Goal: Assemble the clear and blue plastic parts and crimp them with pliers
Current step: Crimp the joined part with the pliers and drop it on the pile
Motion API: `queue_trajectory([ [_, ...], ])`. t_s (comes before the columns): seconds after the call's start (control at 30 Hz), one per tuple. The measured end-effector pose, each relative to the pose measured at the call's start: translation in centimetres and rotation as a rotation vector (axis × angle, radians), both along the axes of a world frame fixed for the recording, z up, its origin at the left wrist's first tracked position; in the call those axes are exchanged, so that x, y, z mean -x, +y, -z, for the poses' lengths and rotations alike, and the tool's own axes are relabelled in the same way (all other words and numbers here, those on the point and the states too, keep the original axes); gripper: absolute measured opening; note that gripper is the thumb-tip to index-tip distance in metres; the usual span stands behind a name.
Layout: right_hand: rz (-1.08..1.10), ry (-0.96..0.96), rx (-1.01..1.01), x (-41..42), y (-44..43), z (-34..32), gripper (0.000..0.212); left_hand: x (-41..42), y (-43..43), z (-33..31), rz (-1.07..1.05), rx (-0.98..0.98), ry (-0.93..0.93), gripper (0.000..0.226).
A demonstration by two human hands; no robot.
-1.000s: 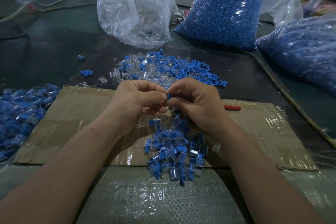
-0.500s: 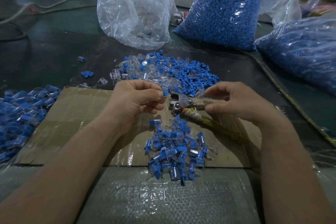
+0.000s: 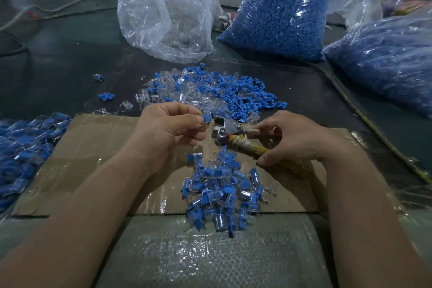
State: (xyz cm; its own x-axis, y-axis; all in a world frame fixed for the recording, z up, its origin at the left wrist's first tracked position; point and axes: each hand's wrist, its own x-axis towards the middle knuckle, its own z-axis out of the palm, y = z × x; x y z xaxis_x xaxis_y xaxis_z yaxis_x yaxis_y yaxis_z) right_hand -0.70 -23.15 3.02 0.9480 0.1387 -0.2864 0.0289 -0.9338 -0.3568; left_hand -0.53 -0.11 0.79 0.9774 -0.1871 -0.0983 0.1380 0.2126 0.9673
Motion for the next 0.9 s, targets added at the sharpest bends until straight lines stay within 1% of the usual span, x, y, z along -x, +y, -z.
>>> queue_trajectory([
  [0.17, 0.031, -0.072, 0.027, 0.0, 0.8, 0.1, 0.041, 0.0, -0.1, 0.0, -0.014, 0.028, 0.025, 0.018],
  [0.33, 0.026, -0.188, 0.209, -0.3, 2.4, 0.9, 0.017, 0.0, -0.1, 0.0, -0.006, 0.033, 0.036, 0.019],
  [0.4, 0.051, -0.238, 0.231, -0.6, 2.6, 1.2, 0.012, -0.1, -0.1, 0.0, -0.008, 0.031, 0.033, 0.019],
  [0.53, 0.095, -0.255, 0.174, -0.8, 2.3, 1.4, 0.011, -0.1, 0.0, 0.1, -0.014, 0.05, 0.025, 0.019],
  [0.7, 0.133, -0.324, 0.077, -0.4, 1.7, 1.2, 0.022, -0.3, 0.0, 0.4, -0.047, 0.098, 0.004, 0.017],
  [0.8, 0.142, -0.388, -0.06, -0.3, 2.0, 1.1, 0.026, -0.4, -0.2, 0.6, -0.101, 0.124, -0.024, 0.009],
  [0.9, 0.114, -0.418, -0.184, -0.1, 2.6, 1.0, 0.028, -0.5, -0.1, 0.9, -0.139, 0.094, -0.082, 0.009],
])
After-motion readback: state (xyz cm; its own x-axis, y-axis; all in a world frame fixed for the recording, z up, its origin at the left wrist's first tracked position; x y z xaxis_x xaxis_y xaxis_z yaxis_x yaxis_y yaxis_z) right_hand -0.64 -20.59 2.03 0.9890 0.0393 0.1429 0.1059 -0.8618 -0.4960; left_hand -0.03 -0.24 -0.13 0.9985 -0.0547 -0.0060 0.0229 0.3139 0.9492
